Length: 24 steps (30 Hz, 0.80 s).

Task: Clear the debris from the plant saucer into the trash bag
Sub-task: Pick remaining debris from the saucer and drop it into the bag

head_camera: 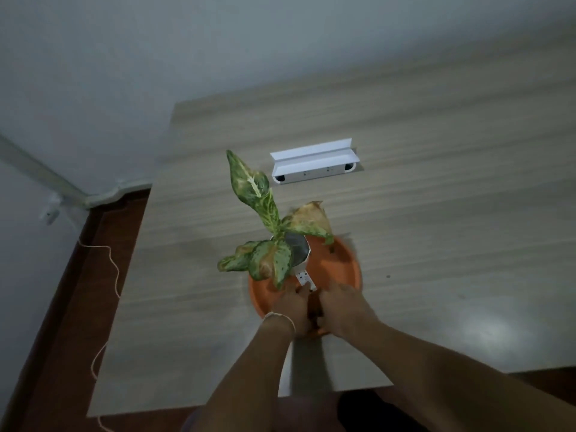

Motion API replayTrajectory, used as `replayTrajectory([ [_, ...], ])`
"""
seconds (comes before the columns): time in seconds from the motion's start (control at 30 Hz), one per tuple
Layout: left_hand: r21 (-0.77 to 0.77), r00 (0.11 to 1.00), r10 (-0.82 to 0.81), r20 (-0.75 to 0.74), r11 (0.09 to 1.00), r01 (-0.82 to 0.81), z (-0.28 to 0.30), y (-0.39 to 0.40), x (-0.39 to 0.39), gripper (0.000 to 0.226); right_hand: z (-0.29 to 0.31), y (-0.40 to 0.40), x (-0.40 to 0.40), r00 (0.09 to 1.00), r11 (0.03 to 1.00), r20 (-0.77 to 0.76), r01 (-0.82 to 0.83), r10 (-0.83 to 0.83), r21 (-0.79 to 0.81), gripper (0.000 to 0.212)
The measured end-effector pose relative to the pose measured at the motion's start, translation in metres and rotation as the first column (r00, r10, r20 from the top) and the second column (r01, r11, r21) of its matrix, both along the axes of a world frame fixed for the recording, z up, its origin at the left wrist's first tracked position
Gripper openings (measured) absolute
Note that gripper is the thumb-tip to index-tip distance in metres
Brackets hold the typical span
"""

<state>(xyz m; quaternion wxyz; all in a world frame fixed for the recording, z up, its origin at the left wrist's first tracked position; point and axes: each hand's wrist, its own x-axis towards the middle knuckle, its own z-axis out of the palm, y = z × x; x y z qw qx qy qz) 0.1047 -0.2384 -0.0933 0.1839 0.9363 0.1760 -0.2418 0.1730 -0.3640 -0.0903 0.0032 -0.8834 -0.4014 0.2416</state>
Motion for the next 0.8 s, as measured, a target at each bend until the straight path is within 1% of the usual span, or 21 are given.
replayTrajectory([
  [0.07, -0.010, 1.000, 0.009, -0.010, 1.000, -0.009, -0.006, 0.000, 0.001, 0.081, -0.003, 0.004, -0.001, 1.000, 1.000, -0.018, -0.008, 0.008, -0.016, 0.034],
  [0.17, 0.028, 0.999, -0.026, -0.022, 0.999, 0.027, -0.019, 0.003, 0.003, 0.074, -0.008, 0.011, 0.001, 0.996, 0.999, -0.084, -0.006, 0.003, -0.033, 0.033],
  [0.23, 0.012, 1.000, -0.001, -0.001, 1.000, 0.001, -0.015, 0.002, 0.004, 0.060, -0.011, 0.015, 0.001, 0.993, 0.999, -0.116, -0.027, 0.022, -0.037, 0.037],
  [0.33, -0.053, 0.996, 0.074, 0.055, 0.996, -0.071, -0.010, -0.003, 0.006, 0.035, -0.017, 0.021, 0.001, 0.977, 0.999, -0.213, -0.027, 0.020, -0.030, 0.041],
  [0.4, -0.090, 0.987, 0.144, 0.075, 0.986, -0.137, -0.012, -0.004, 0.007, 0.027, -0.019, 0.023, 0.000, 0.965, 0.999, -0.262, -0.033, 0.023, -0.034, 0.043],
  [0.47, -0.071, 0.986, 0.143, 0.086, 0.988, -0.137, -0.017, -0.003, 0.007, 0.024, -0.021, 0.025, 0.000, 0.960, 0.999, -0.278, -0.045, 0.036, -0.028, 0.042],
  [0.53, -0.044, 0.992, 0.111, 0.057, 0.993, -0.109, -0.019, -0.002, 0.008, 0.022, -0.022, 0.026, 0.001, 0.959, 0.999, -0.283, -0.044, 0.037, -0.016, 0.038],
  [0.63, -0.030, 0.993, 0.112, 0.029, 0.993, -0.111, -0.022, -0.001, 0.009, 0.020, -0.019, 0.026, 0.001, 0.958, 1.000, -0.287, -0.022, 0.021, 0.001, 0.034],
  [0.73, -0.037, 0.980, 0.184, 0.072, 0.983, -0.182, -0.025, -0.001, 0.009, 0.022, -0.020, 0.020, 0.005, 0.945, 0.998, -0.326, 0.048, -0.035, 0.030, 0.025],
  [0.8, -0.039, 0.967, 0.223, 0.119, 0.975, -0.220, -0.024, -0.002, 0.006, 0.023, -0.024, 0.013, 0.009, 0.920, 0.982, -0.369, 0.173, -0.133, 0.078, 0.022],
])
